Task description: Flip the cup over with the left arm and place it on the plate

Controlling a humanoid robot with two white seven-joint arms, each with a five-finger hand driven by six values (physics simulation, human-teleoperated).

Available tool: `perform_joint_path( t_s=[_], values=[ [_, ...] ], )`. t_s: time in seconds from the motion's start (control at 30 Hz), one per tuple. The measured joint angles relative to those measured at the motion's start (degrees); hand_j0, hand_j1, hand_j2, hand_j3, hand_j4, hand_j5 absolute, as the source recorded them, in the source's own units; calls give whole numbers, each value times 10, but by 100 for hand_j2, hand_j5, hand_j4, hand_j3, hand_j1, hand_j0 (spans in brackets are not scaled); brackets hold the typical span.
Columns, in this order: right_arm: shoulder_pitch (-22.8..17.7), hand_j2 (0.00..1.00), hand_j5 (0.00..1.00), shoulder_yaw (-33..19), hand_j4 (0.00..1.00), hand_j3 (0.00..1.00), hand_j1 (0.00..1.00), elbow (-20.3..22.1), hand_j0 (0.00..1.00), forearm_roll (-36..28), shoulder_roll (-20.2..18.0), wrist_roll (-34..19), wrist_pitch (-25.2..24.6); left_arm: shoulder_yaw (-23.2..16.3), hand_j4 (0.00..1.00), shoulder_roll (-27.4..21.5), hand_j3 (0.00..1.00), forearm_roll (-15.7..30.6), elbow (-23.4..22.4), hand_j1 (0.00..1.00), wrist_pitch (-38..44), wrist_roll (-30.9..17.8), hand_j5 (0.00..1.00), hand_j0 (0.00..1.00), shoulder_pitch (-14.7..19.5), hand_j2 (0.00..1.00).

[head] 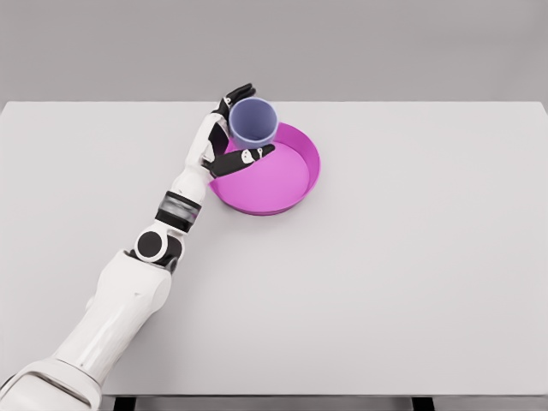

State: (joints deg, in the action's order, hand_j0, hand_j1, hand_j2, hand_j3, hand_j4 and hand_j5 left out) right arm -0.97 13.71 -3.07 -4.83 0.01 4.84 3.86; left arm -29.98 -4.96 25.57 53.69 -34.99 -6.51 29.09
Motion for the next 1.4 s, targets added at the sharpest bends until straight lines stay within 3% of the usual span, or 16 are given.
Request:
perform_joint_path(
  t_s=[0.2, 0.43, 0.77, 0.87, 0.97, 1.0, 1.07, 1.13, 1.2, 1.4],
  values=[
    [0, 100, 100, 0, 100, 100, 100, 0, 100, 0, 0, 0, 0, 0, 100, 0, 100, 0, 0, 100, 0, 0, 100, 100, 0, 100],
    [1, 100, 100, 0, 100, 100, 100, 0, 100, 0, 0, 0, 0, 0, 100, -1, 100, 1, 9, 100, 0, 0, 100, 100, -3, 100],
    [1, 100, 100, 0, 100, 100, 100, 0, 100, 0, 0, 0, 0, 1, 100, -51, 100, 5, 75, 100, 0, -2, 100, 100, -22, 100],
    [1, 100, 100, 0, 100, 100, 100, 0, 100, 0, 0, 0, 0, 1, 100, -120, 100, 25, 138, 100, 0, -2, 100, 100, -36, 100],
    [0, 100, 100, 0, 100, 100, 100, 0, 100, 0, 0, 0, 0, -17, 100, -221, 100, 47, 207, 100, 0, -8, 100, 100, -32, 100],
    [1, 100, 100, 0, 100, 100, 100, 0, 100, 0, 0, 0, 0, -32, 100, -263, 100, 48, 227, 100, 0, -23, 100, 100, -31, 100],
    [0, 100, 100, 0, 100, 100, 100, 0, 100, 0, 0, 0, 0, -48, 100, -338, 100, 50, 257, 100, 0, -114, 100, 100, -32, 100],
    [1, 100, 100, 0, 100, 100, 100, 0, 100, 0, 0, 0, 0, -54, 100, -388, 100, 60, 273, 100, -1, -197, 100, 100, -41, 100],
    [1, 100, 100, 0, 100, 100, 100, 0, 100, 0, 0, 0, 0, -59, 100, -422, 100, 81, 280, 100, -1, -240, 100, 100, -40, 100],
    [1, 100, 100, 0, 100, 100, 100, 0, 100, 0, 0, 0, 0, -62, 100, -484, 100, 137, 281, 100, -1, -279, 100, 100, -40, 100]
  ],
)
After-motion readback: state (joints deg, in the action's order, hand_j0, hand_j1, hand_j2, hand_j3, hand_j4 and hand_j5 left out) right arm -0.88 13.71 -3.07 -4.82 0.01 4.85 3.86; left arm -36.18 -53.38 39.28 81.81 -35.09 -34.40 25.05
